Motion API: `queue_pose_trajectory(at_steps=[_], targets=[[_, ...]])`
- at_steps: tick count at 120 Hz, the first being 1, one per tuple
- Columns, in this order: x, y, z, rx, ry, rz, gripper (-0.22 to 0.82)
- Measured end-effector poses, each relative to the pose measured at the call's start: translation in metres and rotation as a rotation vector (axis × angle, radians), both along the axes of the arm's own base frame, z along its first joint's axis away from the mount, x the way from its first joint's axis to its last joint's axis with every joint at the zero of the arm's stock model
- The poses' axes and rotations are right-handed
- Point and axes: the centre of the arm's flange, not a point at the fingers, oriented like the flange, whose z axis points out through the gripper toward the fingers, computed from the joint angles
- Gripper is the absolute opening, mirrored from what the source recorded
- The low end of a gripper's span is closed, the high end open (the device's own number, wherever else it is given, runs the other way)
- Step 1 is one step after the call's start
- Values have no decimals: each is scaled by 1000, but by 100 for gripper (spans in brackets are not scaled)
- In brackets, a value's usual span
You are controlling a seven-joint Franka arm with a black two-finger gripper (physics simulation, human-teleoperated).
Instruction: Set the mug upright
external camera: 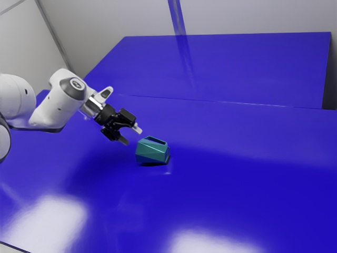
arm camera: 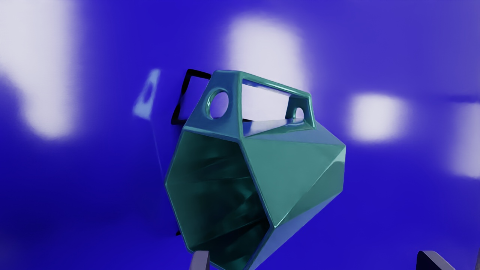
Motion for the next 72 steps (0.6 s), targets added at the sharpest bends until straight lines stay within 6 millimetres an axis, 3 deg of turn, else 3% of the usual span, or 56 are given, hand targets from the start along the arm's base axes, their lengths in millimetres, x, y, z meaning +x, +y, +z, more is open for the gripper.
queue_pose_trajectory(at_steps=[45,72], targets=[[2,-27,-44,-107,-34,24,60],[2,-27,-45,-115,-69,24,8]])
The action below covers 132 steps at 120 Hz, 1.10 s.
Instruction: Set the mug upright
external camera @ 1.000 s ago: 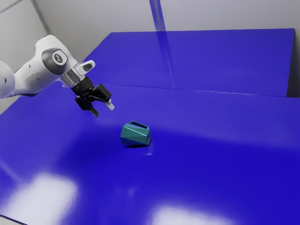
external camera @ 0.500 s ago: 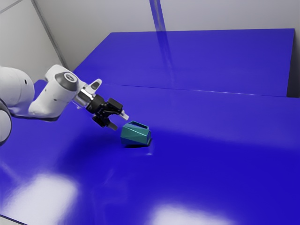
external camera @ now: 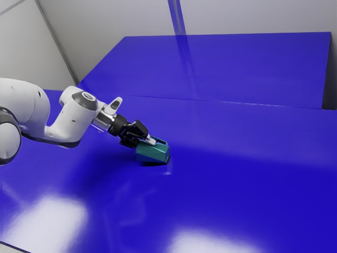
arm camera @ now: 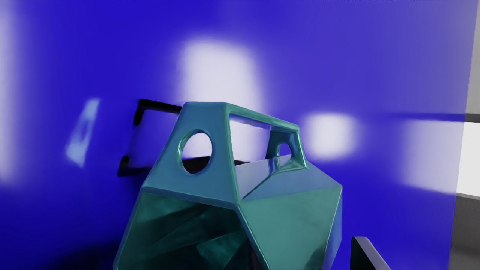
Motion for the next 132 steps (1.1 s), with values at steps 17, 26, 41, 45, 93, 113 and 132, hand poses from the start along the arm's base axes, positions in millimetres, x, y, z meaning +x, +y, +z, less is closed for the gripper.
queue_pose_trajectory(at_steps=[17,26,41,45,93,113,132], targets=[[2,-4,8,0,-29,-19,-6],[2,-11,10,-2,-39,-36,-10],[2,-13,19,-3,-61,-48,-14],[1,-13,23,-3,-70,-50,-14],[-10,-17,126,321,-180,-257,-17],[-9,-17,139,603,-146,-371,-17],[-10,-18,119,732,-90,-384,-17]])
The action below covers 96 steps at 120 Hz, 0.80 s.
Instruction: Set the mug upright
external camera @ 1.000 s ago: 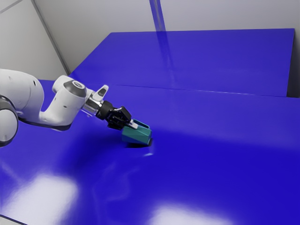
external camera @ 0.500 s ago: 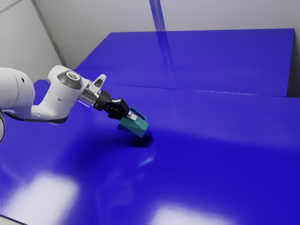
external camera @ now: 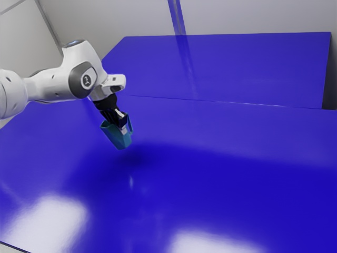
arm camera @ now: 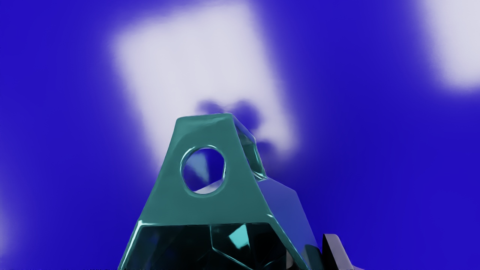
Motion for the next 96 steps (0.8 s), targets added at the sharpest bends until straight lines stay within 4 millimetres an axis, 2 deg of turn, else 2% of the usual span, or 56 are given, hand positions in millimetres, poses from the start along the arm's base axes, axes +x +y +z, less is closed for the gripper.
queue_pose_trajectory(at_steps=[22,35,60,82,96], targets=[[2,-2,-41,34,47,59,-17],[3,-10,-60,43,64,77,-17],[7,-13,-71,53,59,127,-16],[8,-14,-70,44,53,159,22],[9,-15,-58,42,31,174,38]])
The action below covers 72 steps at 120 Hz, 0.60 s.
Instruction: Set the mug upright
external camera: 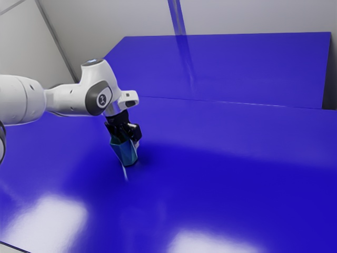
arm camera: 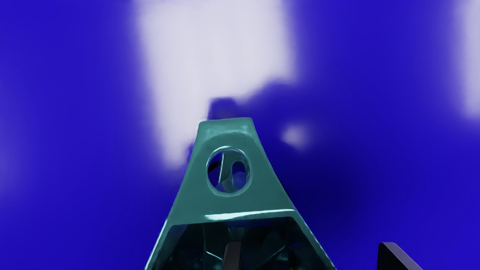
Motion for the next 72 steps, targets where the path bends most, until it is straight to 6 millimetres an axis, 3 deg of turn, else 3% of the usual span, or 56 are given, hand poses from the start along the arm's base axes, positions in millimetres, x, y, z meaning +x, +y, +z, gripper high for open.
queue_pose_trajectory(at_steps=[15,34,49,58,72], targets=[[0,-1,19,-1,-30,10,48],[-1,-3,59,-4,-88,19,55],[14,-2,115,-11,-140,23,57],[24,-1,162,-12,-176,25,58],[26,1,214,-8,-186,21,59]])
